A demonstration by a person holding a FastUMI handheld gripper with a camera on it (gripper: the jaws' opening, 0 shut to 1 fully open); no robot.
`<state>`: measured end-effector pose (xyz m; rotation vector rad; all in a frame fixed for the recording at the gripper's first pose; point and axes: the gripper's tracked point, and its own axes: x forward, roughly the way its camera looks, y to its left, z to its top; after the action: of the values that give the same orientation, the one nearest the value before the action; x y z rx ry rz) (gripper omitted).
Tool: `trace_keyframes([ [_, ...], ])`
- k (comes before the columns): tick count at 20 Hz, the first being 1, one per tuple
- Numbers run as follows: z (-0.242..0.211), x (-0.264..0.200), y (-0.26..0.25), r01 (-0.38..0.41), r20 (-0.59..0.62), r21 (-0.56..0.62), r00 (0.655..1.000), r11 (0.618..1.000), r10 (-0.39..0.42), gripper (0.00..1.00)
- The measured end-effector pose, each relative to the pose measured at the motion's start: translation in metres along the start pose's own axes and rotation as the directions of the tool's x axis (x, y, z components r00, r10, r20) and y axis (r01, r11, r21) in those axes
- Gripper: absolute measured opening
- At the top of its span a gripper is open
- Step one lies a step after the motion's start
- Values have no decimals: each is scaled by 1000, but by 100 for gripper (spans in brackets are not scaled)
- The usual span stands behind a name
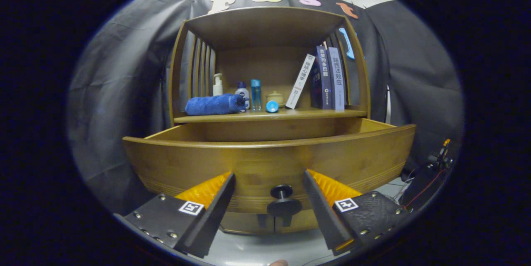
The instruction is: Pull open the drawer, take out the items inside it, and place them on the countertop above the cabinet.
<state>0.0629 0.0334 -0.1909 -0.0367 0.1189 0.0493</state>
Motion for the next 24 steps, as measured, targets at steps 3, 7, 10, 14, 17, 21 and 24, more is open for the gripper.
trace_keyframes([
  [3, 4, 17, 0, 8, -6, -16, 1000, 1000, -8, 98],
  [7, 5, 44, 3, 10, -23, -16, 1000, 1000, -10, 99],
  [10, 8, 63, 3, 6, -20, -23, 1000, 1000, -6, 99],
  [14, 10, 83, 4, 8, -23, -20, 1000, 1000, -8, 99],
  [17, 10, 96, 6, 15, -18, -15, 1000, 1000, -16, 99],
  [21, 11, 109, 7, 19, -11, -19, 1000, 1000, -20, 99],
  [24, 13, 117, 6, 19, -17, -18, 1000, 1000, -20, 99],
])
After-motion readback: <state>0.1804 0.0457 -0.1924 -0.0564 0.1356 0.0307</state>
